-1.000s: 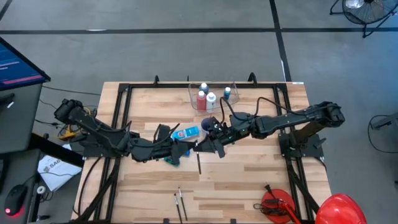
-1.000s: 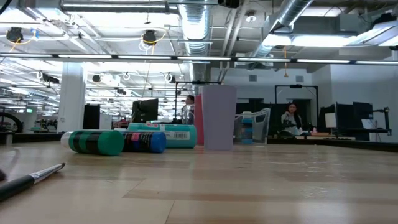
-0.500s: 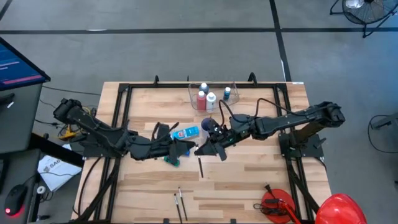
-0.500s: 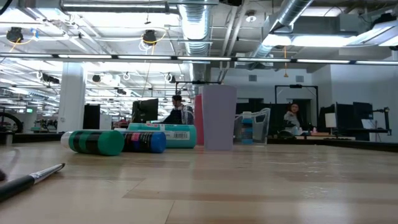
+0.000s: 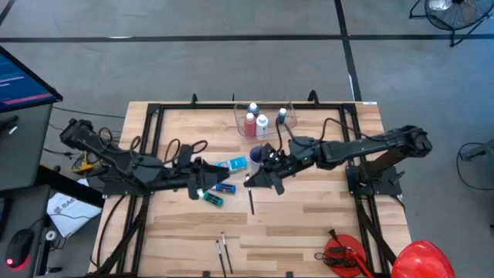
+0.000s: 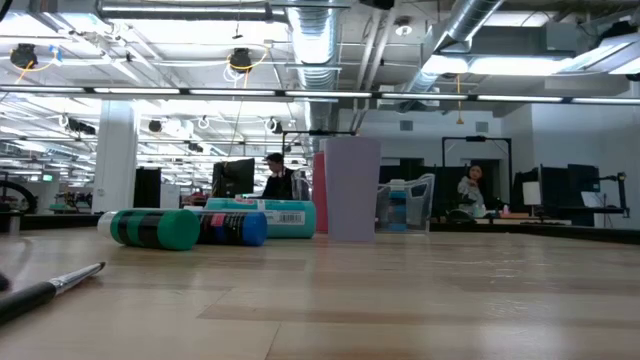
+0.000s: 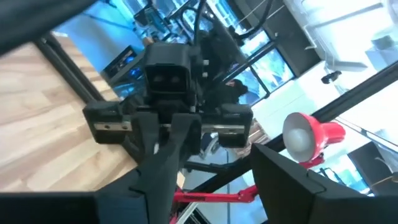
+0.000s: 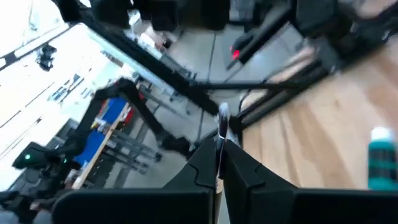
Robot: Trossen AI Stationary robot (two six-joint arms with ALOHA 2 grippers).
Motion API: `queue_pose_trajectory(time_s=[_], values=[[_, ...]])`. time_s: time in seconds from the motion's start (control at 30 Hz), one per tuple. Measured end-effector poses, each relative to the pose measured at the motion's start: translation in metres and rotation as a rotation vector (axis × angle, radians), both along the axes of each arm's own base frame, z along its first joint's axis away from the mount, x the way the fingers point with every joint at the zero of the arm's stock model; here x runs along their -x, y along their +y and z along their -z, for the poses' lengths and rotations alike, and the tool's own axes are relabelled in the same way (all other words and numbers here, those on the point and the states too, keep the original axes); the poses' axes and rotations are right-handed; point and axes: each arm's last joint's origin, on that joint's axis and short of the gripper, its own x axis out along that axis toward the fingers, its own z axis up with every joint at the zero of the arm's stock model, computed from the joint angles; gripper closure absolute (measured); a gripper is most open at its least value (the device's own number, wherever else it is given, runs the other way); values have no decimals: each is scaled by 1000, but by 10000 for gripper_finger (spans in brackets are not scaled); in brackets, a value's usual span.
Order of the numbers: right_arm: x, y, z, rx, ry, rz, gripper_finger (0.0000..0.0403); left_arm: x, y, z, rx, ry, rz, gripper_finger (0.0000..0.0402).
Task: Pick & Place Paint Supplies
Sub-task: Put the black paint brush into the violet cup
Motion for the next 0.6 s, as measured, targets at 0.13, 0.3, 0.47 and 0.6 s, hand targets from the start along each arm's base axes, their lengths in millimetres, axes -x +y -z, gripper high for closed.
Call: queue_pose_trajectory(time_s=[0.13,0.3,0.47,0.6], values=[[11,-9,-12,51,-27,27,402,3,2,-3,-10,-7,-1,204],[31,-25,-30,130,-60,124,403,0,0,0,-17,2,-1,211],[55,-41,-44,227,-51,270,403,-5,-2,5,-27,22,-3,218],[74,-51,-55,293,-50,366,403,-8,-4,8,-34,35,-10,221]])
